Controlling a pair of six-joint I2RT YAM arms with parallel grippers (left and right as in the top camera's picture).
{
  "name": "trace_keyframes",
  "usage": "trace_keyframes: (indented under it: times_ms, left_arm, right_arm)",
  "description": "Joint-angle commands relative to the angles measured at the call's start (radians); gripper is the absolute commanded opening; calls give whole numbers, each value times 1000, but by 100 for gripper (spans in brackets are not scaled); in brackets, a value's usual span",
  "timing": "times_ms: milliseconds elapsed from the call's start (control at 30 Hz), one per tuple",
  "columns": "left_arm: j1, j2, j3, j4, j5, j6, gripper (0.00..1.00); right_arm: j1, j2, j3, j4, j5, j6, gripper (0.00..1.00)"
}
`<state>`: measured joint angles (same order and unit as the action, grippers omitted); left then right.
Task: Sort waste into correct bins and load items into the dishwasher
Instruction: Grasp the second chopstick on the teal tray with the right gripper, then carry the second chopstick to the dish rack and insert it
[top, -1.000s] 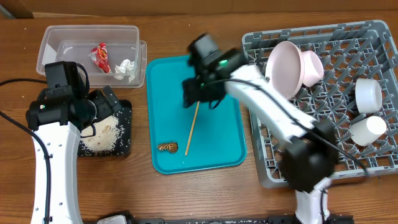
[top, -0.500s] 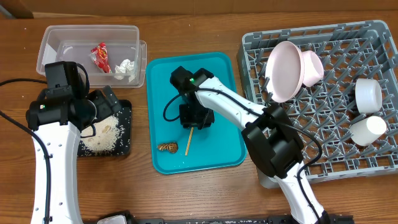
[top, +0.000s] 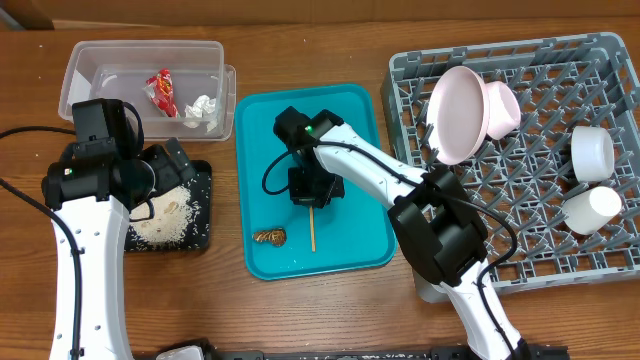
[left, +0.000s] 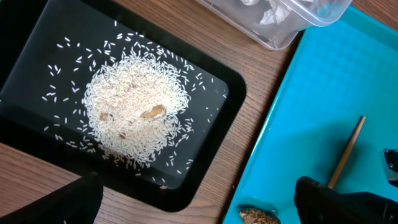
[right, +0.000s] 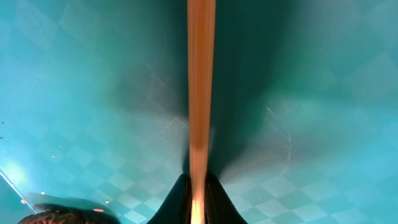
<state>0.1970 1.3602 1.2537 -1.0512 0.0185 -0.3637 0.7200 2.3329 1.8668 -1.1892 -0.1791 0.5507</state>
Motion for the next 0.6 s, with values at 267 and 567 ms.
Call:
trace_keyframes:
  times_ms: [267, 567]
  left_arm:
    - [4, 10, 10, 2, 8, 8, 100]
    - [4, 10, 10, 10, 8, 7, 100]
  right_arm:
    - [-53, 33, 64, -121, 74, -112, 4]
    - [-159, -172, 160, -266, 245, -322, 4]
